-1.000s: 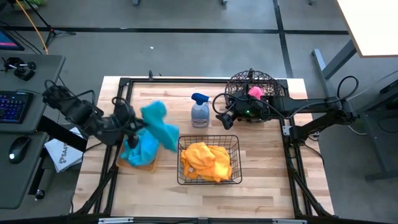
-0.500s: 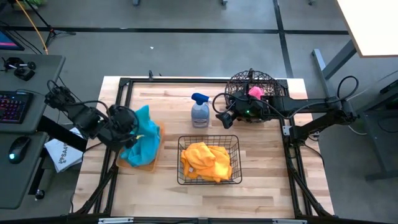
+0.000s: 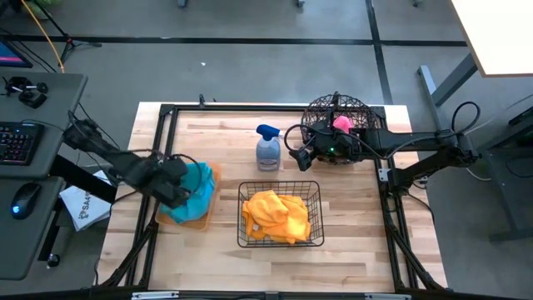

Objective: Sort microfiber towel by color & place in baskets
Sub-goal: Put the blue microfiber towel into the orange bin

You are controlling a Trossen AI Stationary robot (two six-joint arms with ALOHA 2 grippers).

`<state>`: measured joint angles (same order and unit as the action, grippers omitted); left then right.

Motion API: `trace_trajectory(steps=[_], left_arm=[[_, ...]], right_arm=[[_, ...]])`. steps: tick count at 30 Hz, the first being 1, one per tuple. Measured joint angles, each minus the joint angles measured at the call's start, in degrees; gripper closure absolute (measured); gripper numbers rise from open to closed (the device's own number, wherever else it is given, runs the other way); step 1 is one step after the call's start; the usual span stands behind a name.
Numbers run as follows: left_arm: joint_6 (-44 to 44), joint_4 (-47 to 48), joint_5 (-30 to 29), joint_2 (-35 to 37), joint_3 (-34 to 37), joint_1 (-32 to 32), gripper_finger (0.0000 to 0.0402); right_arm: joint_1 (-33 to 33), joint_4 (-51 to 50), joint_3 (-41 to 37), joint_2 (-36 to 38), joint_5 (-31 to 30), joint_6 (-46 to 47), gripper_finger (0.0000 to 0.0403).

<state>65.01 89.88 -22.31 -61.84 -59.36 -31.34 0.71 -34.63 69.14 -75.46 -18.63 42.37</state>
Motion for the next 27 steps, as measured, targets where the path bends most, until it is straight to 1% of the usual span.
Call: trace_trajectory(steps=[3,6,7,8,9,12,14,17,20,24,27], left_arm=[[4.01,-2.58,6.62,-0.26,7.23,1.20,0.0401],[7.39,-10.84,10.73,0.47,14.82,1.38,0.0401],[8.33,-14.08,11.35,0.79,17.26,1.38,0.0401],[8.84,-14.58,11.02,0.72,18.08,1.39,0.0401],[9.73,-14.12,10.14,-0.09,17.45,1.41,0.0401],[9.73,-20.10,8.49,-0.65,17.08,2.68,0.0401],[7.82,-24.82,8.43,-0.42,17.56,4.05,0.0401],[3.63,-31.07,10.85,-0.64,17.63,5.93,0.0401],[-3.59,-33.30,12.25,-1.42,17.65,7.17,0.0401],[-12.27,-33.09,13.14,-4.48,18.18,9.92,0.0401],[-19.49,-34.89,15.97,-7.73,20.26,12.88,0.0401]], right_arm=[[-0.01,-0.02,0.00,0.00,0.20,-0.37,0.0048],[-0.01,-0.04,0.00,0.00,0.22,-0.40,0.0048],[-0.02,-0.04,0.00,0.00,0.22,-0.55,0.0048],[0.00,-0.04,0.00,0.00,0.22,-0.82,0.0048],[-0.01,-0.04,0.00,0.00,0.24,-0.90,0.0048],[0.00,-0.06,0.00,0.00,0.26,-1.04,0.0048],[0.00,0.04,0.00,0.00,0.17,-1.21,0.0048],[-0.01,0.07,0.00,0.00,0.20,-1.17,0.0048],[0.00,0.02,0.00,0.00,0.20,-0.92,0.0048],[-0.01,0.02,0.00,0.00,0.20,-0.86,0.0048],[0.00,0.05,0.00,0.00,0.22,-0.85,0.0048]])
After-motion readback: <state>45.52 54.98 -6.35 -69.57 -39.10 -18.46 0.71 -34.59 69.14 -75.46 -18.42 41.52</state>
